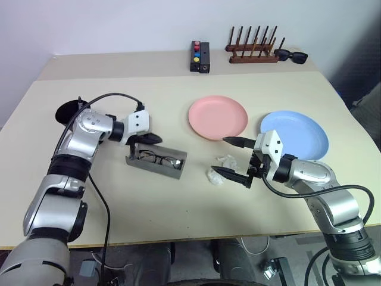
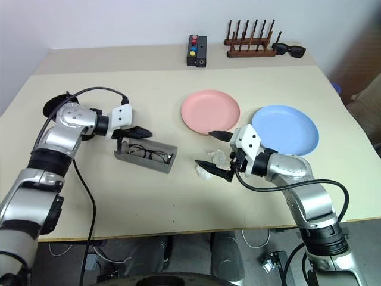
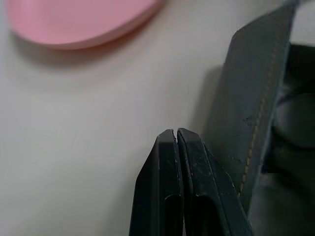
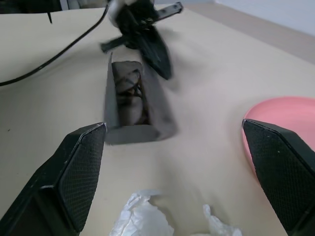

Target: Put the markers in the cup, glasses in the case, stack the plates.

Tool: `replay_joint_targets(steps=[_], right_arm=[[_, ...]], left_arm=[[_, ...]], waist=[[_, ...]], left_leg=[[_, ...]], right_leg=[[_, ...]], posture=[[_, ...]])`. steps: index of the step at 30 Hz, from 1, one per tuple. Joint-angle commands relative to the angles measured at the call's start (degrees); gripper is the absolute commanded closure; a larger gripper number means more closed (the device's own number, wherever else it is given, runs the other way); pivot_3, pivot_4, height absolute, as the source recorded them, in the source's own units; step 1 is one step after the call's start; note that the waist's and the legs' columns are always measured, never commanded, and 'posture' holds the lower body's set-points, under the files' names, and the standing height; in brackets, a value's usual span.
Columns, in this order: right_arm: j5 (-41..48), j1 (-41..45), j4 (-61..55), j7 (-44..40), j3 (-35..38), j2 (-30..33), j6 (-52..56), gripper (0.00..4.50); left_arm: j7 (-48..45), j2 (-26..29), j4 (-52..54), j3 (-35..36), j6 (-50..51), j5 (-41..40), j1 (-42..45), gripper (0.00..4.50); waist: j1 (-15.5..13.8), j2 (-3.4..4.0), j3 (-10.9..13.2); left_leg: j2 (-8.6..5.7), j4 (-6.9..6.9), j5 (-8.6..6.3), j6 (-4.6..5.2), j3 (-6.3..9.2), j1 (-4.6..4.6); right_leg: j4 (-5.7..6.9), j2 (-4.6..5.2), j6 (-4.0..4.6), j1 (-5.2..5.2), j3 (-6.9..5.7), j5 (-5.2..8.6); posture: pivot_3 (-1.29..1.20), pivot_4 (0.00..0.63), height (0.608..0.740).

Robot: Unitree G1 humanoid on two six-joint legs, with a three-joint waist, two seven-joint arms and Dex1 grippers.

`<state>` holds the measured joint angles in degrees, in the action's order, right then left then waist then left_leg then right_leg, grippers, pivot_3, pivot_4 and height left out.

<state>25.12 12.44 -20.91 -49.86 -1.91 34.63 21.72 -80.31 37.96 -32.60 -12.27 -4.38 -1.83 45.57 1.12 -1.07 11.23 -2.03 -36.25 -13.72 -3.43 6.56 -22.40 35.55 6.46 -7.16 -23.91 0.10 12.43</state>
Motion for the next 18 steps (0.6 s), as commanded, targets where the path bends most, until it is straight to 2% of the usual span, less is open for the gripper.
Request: replay_joint_targets(steps=[1,9,15,18], right_arm=[[0.7,0.6,-1.2,0.0,0.4,-0.6,-0.7,0.0],[0.5,1.2,-0.2,-0.6,0.0,-0.8,-1.0,0.0],[-3.3,3.0,2.4,0.7,-1.2,-0.6,-2.0,0.0],[-8.3,5.1,5.9,3.0,-2.2,-0.6,-4.8,0.0]], left_arm=[[-2.9,2.1,6.7,1.4,2.6,-2.9,-2.3,4.45],[-2.8,5.0,15.7,1.5,5.8,-4.2,-8.8,4.45],[3.2,2.1,20.3,8.3,12.8,-11.7,-8.4,4.45],[5.4,3.0,24.8,11.4,16.4,-14.6,-10.3,4.45]], waist=[[-0.1,0.0,0.0],[-0.2,0.0,0.0],[-0.2,-0.01,0.0],[-0.1,-0.01,0.0]], left_leg=[[0.0,-0.01,0.0,0.0,-0.01,0.0],[0.0,-0.01,0.0,0.0,0.0,0.0],[0.0,-0.01,0.0,0.0,0.0,0.0],[0.0,-0.01,0.0,0.0,0.0,-0.01]], right_leg=[[0.0,0.0,0.0,0.0,0.0,0.0],[0.0,0.0,0.01,0.01,0.0,0.0],[0.0,0.0,0.01,0.01,0.0,0.0],[-0.01,0.0,0.01,0.01,0.0,0.0]], posture=[[0.0,0.15,0.734],[0.0,0.15,0.734],[0.0,0.15,0.734],[0.0,0.15,0.734]])
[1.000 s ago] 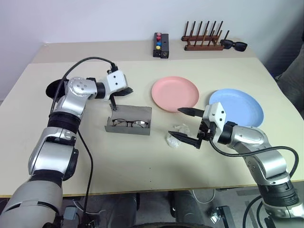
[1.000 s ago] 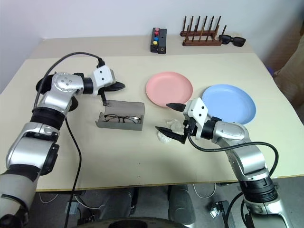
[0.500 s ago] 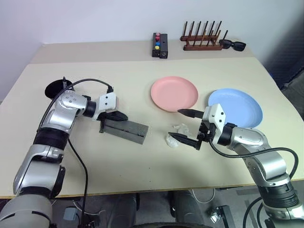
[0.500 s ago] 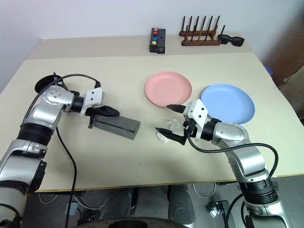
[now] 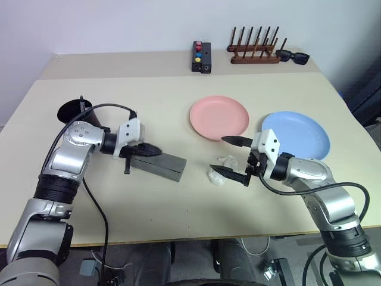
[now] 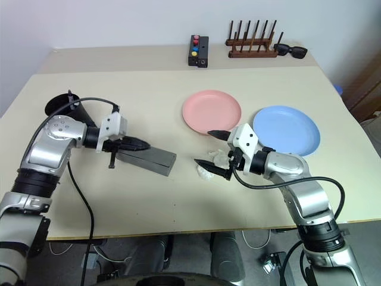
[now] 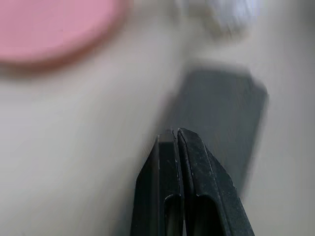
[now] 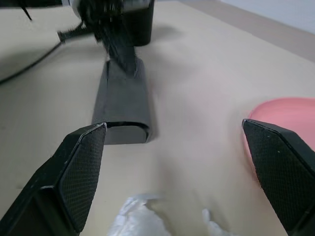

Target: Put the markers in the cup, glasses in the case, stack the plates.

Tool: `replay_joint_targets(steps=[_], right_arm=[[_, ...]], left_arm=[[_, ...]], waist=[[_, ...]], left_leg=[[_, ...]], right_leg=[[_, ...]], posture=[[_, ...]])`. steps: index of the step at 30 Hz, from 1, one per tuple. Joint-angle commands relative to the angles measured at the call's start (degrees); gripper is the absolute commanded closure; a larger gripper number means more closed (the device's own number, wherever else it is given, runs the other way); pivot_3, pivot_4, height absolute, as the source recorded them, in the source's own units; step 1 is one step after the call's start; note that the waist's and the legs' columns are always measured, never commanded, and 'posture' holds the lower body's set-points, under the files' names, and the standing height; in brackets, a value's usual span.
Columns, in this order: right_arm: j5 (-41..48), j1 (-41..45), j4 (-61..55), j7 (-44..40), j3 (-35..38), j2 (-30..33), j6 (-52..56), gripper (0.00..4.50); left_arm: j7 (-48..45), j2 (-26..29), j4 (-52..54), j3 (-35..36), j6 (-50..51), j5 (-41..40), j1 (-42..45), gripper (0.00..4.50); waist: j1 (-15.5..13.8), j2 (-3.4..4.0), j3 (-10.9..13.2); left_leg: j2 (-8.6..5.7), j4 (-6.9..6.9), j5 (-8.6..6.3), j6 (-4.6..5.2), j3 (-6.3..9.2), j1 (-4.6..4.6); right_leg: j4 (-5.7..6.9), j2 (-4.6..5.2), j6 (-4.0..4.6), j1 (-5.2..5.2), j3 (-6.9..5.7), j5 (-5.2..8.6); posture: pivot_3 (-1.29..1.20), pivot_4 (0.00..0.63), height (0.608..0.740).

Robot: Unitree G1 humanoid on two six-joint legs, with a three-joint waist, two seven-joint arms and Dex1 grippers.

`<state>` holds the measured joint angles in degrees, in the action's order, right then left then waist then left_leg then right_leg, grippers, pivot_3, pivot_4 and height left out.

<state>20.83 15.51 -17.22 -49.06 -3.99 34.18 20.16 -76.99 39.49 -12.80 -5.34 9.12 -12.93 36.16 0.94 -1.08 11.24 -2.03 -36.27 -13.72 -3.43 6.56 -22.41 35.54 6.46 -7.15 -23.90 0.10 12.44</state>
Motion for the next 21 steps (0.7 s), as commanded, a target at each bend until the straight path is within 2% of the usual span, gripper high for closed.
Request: replay_joint_targets(steps=[1,7,13,21], right_arm=[[-5.8,3.1,3.7,3.3,-0.4,-0.4,-4.3,0.0],[-16.6,9.1,12.5,7.6,-3.6,-0.4,-12.2,0.0],[-26.5,14.6,23.5,8.6,-8.4,0.5,-24.4,0.0],[-33.7,19.4,34.6,9.1,-12.9,-0.6,-34.7,0.0]], left_arm=[[2.9,2.0,6.5,5.5,3.7,-4.0,-2.1,4.45],[7.8,3.9,17.2,11.5,11.0,-9.5,-10.0,4.45],[12.6,5.0,26.4,15.6,15.8,-12.7,-22.4,4.45],[18.5,4.1,30.1,17.3,18.2,-14.7,-27.7,4.45]], waist=[[0.3,0.01,0.0],[0.7,0.02,0.0],[0.9,0.03,0.0],[1.3,0.03,0.0]], left_leg=[[0.0,0.0,0.0,0.0,0.0,0.0],[0.01,0.08,0.0,0.0,-0.02,0.02],[0.01,0.1,0.0,0.0,-0.05,0.0],[0.01,0.08,0.0,-0.01,-0.05,0.02]], right_leg=[[0.0,0.0,0.0,0.0,0.0,0.0],[0.04,-0.01,0.02,-0.1,0.03,0.0],[0.01,0.01,0.02,-0.1,0.06,0.0],[0.01,0.0,0.04,-0.09,0.06,-0.01]], posture=[[0.0,0.15,0.734],[0.0,0.15,0.734],[0.0,0.15,0.734],[0.0,0.15,0.734]])
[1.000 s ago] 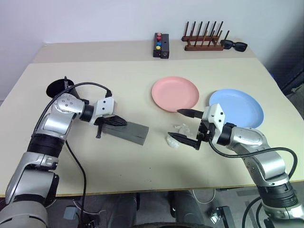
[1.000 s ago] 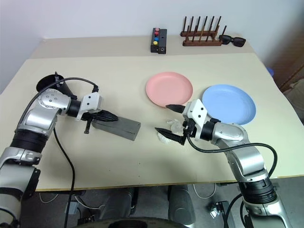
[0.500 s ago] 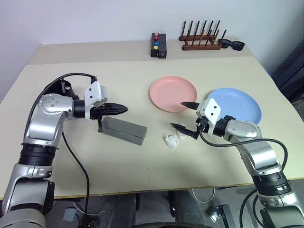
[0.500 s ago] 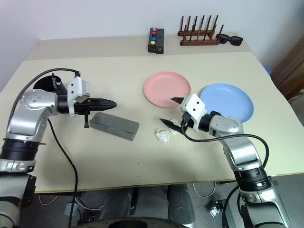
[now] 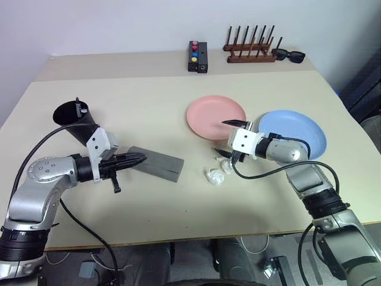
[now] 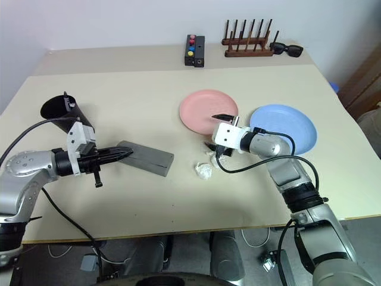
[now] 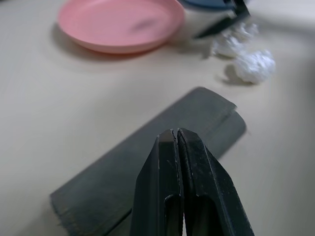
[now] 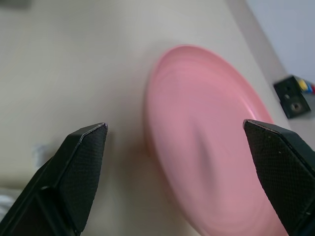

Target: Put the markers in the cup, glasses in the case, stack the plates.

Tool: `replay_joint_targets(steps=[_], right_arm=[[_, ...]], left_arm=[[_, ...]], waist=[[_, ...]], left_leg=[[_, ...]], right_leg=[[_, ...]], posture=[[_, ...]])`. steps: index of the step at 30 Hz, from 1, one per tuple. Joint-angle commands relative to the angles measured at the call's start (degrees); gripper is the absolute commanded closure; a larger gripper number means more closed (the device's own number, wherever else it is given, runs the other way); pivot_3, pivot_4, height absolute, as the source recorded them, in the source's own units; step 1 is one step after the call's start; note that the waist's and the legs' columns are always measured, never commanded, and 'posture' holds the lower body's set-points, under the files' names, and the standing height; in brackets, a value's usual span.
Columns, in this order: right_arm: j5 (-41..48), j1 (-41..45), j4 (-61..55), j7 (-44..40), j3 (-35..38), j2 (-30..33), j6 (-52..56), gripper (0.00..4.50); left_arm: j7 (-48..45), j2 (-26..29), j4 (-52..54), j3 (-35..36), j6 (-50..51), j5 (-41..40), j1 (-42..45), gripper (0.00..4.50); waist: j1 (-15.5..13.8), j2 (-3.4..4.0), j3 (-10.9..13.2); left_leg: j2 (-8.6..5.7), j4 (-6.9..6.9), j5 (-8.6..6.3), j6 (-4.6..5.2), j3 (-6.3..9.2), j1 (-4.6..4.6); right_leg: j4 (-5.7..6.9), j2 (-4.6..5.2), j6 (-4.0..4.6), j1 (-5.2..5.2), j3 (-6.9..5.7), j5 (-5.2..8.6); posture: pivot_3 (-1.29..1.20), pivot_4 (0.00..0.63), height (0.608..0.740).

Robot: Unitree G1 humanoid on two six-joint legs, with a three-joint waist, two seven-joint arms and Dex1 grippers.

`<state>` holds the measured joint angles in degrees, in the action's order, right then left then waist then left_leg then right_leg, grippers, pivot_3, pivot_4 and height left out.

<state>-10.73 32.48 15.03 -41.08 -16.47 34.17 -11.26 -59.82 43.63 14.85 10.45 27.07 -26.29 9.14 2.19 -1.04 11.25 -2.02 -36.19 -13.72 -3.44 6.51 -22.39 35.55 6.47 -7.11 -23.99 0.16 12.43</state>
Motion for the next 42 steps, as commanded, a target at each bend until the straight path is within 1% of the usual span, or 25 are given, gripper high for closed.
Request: replay_joint_targets(steps=[1,3,5,7,8,9,13,14,18,22,27,30,33,37,42], right_arm=[[-2.6,2.8,3.4,1.4,-0.5,-0.8,-3.9,0.0],[-4.1,4.1,6.3,2.4,-1.0,-1.4,-4.9,0.0],[-6.2,5.5,9.2,3.9,-1.6,-1.9,-6.0,0.53],[-7.0,6.5,11.2,4.8,-1.6,-2.4,-6.7,1.15],[-7.2,6.9,11.8,5.1,-1.6,-2.6,-7.1,1.75],[-7.5,7.2,12.3,5.3,-1.6,-2.7,-7.4,2.19],[-8.1,7.7,13.1,5.6,-1.5,-2.7,-8.6,4.29],[-8.2,7.7,13.0,5.7,-1.5,-2.7,-9.0,4.46],[-7.6,6.6,9.4,5.2,-0.3,-1.4,-10.1,4.46],[-8.1,4.6,3.3,5.1,1.7,2.6,-10.2,4.46],[-3.8,-1.2,-7.9,1.0,8.8,11.4,-4.9,4.46],[-0.6,-8.7,-13.0,-4.5,14.2,19.2,-0.3,4.46],[1.9,-15.8,-15.3,-7.2,18.8,23.9,3.1,4.46],[2.1,-21.1,-13.9,-7.0,21.9,26.0,4.6,4.46],[2.4,-22.8,-11.2,-6.2,22.5,25.2,4.9,4.46]], left_arm=[[1.7,-0.1,2.7,1.5,0.3,-1.6,-0.9,4.45],[2.4,-0.5,3.5,1.7,0.7,-2.6,-1.3,4.45],[3.0,-0.8,4.3,1.7,1.1,-3.4,-1.5,4.5],[3.6,-0.8,4.6,1.5,1.3,-3.6,-1.5,4.5],[3.8,-0.8,4.7,1.3,1.3,-3.7,-1.5,4.5],[4.0,-0.9,4.8,1.3,1.4,-3.9,-1.5,4.5],[4.5,-0.9,5.0,1.0,1.6,-4.5,-1.5,4.5],[4.7,-1.0,5.1,0.9,1.6,-4.6,-1.4,4.5],[5.6,-1.7,5.2,0.7,1.1,-4.9,-1.1,4.5],[6.8,-2.7,5.0,0.3,0.4,-5.0,-0.2,4.5],[8.1,-4.5,5.2,-1.0,0.8,-5.5,1.5,4.5],[8.2,-5.9,4.9,-2.9,0.8,-5.4,2.7,4.5],[7.7,-7.0,4.2,-4.3,0.8,-5.5,4.1,4.5],[6.3,-8.2,4.4,-6.5,0.5,-6.0,5.3,4.5],[6.1,-10.3,5.9,-8.6,0.6,-6.8,5.6,4.5]], waist=[[0.1,0.0,0.0],[0.2,0.0,0.0],[0.2,0.0,0.0],[0.2,0.0,0.0],[0.2,0.0,0.0],[0.2,0.0,0.0],[0.2,0.0,0.0],[0.2,0.0,0.0],[0.2,0.01,0.0],[0.0,0.02,0.0],[-1.0,0.02,0.0],[-1.6,0.02,0.0],[-1.6,0.01,0.0],[-0.9,0.04,0.0],[-1.1,0.09,0.0]], left_leg=[[0.0,0.0,0.0,0.0,0.0,0.0],[0.0,0.01,0.0,0.0,0.0,0.0],[0.0,0.01,0.0,0.0,0.0,0.0],[0.0,0.01,0.0,0.0,0.0,0.0],[0.0,0.01,0.0,0.0,0.0,0.0],[0.0,0.01,0.0,0.0,0.0,0.0],[0.0,0.02,0.0,0.0,0.0,0.0],[0.0,0.02,0.0,0.0,0.0,0.0],[0.0,0.02,0.0,0.0,0.0,0.0],[-0.01,0.02,0.0,0.0,0.0,-0.01],[-0.02,-0.01,0.0,0.0,-0.01,-0.03],[-0.02,0.0,0.0,0.0,-0.02,-0.02],[-0.02,-0.02,-0.01,0.01,-0.02,-0.01],[-0.02,-0.05,-0.01,0.01,-0.1,0.12],[0.0,-0.05,-0.01,0.02,-0.14,0.18]], right_leg=[[0.0,0.0,0.0,0.0,0.0,0.0],[0.0,0.0,0.0,0.0,0.0,0.0],[-0.01,0.0,0.0,0.0,0.0,0.0],[0.0,0.0,0.01,0.0,0.0,0.0],[0.0,0.0,0.01,0.0,0.0,0.0],[0.0,0.0,0.01,0.0,0.01,0.0],[-0.01,0.0,0.01,0.0,0.01,0.0],[-0.01,0.0,0.01,0.0,0.01,0.0],[-0.01,0.0,0.01,-0.01,0.01,0.0],[-0.02,0.0,0.01,-0.01,0.01,0.0],[-0.06,0.01,0.01,0.01,0.02,0.0],[-0.08,0.01,0.02,0.04,0.03,0.01],[-0.25,0.03,0.21,0.18,0.0,0.11],[-0.29,0.04,0.25,0.31,0.04,0.1],[-0.27,0.03,0.26,0.32,0.06,0.1]], posture=[[0.0,0.15,0.734],[0.0,0.15,0.734],[0.0,0.15,0.734],[0.0,0.15,0.734],[0.0,0.15,0.734],[0.0,0.15,0.734],[0.0,0.15,0.734],[0.0,0.15,0.734],[0.0,0.15,0.734],[0.0,0.15,0.734],[0.0,0.15,0.734],[0.0,0.15,0.734],[0.0,0.15,0.734],[0.0,0.15,0.734],[0.0,0.15,0.734]])
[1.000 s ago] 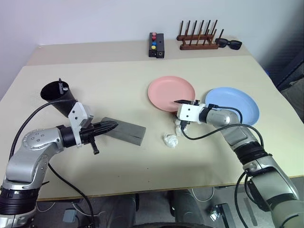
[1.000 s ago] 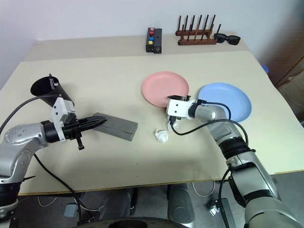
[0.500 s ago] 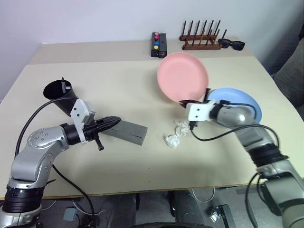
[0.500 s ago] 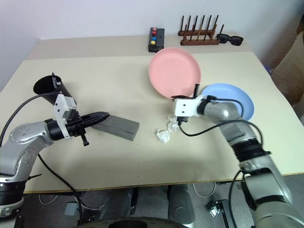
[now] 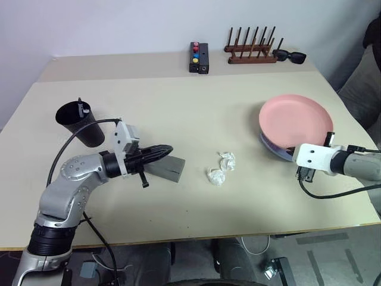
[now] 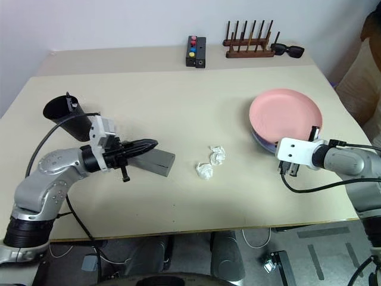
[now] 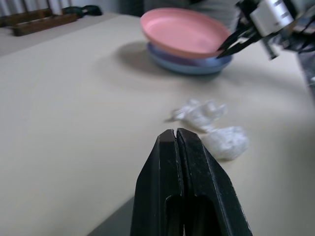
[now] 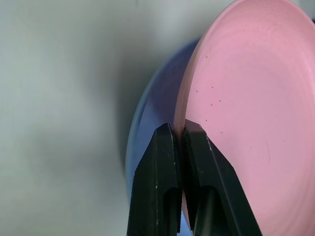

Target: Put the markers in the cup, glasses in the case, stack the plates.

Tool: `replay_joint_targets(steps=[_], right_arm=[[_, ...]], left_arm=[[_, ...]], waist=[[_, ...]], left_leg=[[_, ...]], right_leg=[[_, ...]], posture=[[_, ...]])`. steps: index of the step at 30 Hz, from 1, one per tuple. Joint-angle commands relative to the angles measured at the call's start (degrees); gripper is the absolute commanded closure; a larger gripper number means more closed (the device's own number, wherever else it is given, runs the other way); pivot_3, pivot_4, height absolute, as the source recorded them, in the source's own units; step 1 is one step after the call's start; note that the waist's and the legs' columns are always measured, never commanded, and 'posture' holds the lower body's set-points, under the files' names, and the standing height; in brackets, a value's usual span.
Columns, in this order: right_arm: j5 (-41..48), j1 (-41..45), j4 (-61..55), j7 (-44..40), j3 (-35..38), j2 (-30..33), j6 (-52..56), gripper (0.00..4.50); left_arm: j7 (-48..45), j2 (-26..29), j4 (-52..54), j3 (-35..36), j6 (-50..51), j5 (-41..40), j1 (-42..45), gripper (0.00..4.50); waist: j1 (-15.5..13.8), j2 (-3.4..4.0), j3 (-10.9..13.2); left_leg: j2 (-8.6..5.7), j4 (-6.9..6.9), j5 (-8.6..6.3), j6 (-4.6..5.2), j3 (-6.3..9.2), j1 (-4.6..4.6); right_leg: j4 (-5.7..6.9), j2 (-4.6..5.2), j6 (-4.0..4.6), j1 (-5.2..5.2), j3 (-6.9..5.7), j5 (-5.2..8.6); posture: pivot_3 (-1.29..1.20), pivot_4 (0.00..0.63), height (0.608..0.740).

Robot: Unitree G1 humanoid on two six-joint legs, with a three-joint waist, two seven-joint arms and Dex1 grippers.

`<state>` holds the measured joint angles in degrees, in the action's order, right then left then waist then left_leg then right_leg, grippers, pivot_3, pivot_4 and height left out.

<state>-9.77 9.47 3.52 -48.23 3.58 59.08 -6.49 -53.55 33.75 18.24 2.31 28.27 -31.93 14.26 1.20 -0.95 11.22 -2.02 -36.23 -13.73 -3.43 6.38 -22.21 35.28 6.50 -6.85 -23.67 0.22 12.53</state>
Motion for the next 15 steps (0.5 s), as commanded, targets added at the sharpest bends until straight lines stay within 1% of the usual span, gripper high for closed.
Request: replay_joint_targets(steps=[1,3,4,7,9,12,15], right_arm=[[1.4,0.2,0.8,1.1,2.5,0.1,0.2,4.18],[1.7,0.4,1.2,1.4,2.5,-0.1,0.3,3.54],[1.5,0.4,1.2,1.6,2.4,0.1,-0.1,3.13],[0.7,0.2,1.0,2.3,2.4,1.0,-0.8,1.66],[0.8,-0.3,0.7,2.2,3.1,1.7,-1.4,1.66],[4.2,-0.9,-1.8,0.4,5.6,1.9,-0.7,1.66],[14.7,-1.2,-9.1,-3.7,8.3,-0.7,4.6,1.66]], left_arm=[[0.0,-0.7,2.6,-0.7,-0.6,-1.2,0.5,4.5],[0.3,-1.0,2.5,-1.0,-0.5,-1.1,0.4,4.5],[0.4,-1.1,2.4,-1.0,-0.6,-1.1,0.3,4.5],[0.2,-1.2,1.8,-1.0,-0.9,-1.1,0.3,4.5],[0.1,-1.4,1.1,-1.0,-1.4,-0.7,0.6,4.5],[0.4,-1.8,-0.5,-0.8,-2.6,0.0,1.5,4.5],[1.1,-2.3,-1.8,-0.3,-3.6,0.4,2.1,4.5]], waist=[[-0.3,0.0,0.0],[-0.4,0.0,0.0],[-0.4,0.0,0.0],[-0.4,0.0,0.0],[-0.4,0.0,0.0],[-0.5,0.0,0.0],[-0.3,0.01,0.0]], left_leg=[[-0.01,-0.01,0.0,0.0,0.0,-0.01],[-0.01,-0.03,0.0,0.0,0.0,-0.02],[-0.01,-0.03,0.0,0.0,0.01,-0.02],[-0.01,-0.03,0.0,0.0,0.01,-0.02],[-0.01,-0.02,0.0,0.0,0.01,-0.02],[-0.01,-0.02,0.0,0.0,0.02,-0.02],[-0.01,-0.03,0.0,0.0,0.02,-0.02]], right_leg=[[-0.01,0.0,0.0,0.0,0.0,0.0],[-0.01,0.0,0.0,0.02,0.0,0.0],[-0.02,0.0,0.0,0.03,0.0,0.0],[-0.03,0.01,0.0,0.04,0.0,0.0],[-0.04,0.01,0.0,0.04,0.0,0.0],[-0.04,0.0,0.0,0.04,0.0,0.01],[-0.04,0.01,0.0,0.05,0.0,0.0]], posture=[[0.0,0.15,0.734],[0.0,0.15,0.734],[0.0,0.15,0.734],[0.0,0.15,0.734],[0.0,0.15,0.734],[0.0,0.15,0.734],[0.0,0.15,0.734]])
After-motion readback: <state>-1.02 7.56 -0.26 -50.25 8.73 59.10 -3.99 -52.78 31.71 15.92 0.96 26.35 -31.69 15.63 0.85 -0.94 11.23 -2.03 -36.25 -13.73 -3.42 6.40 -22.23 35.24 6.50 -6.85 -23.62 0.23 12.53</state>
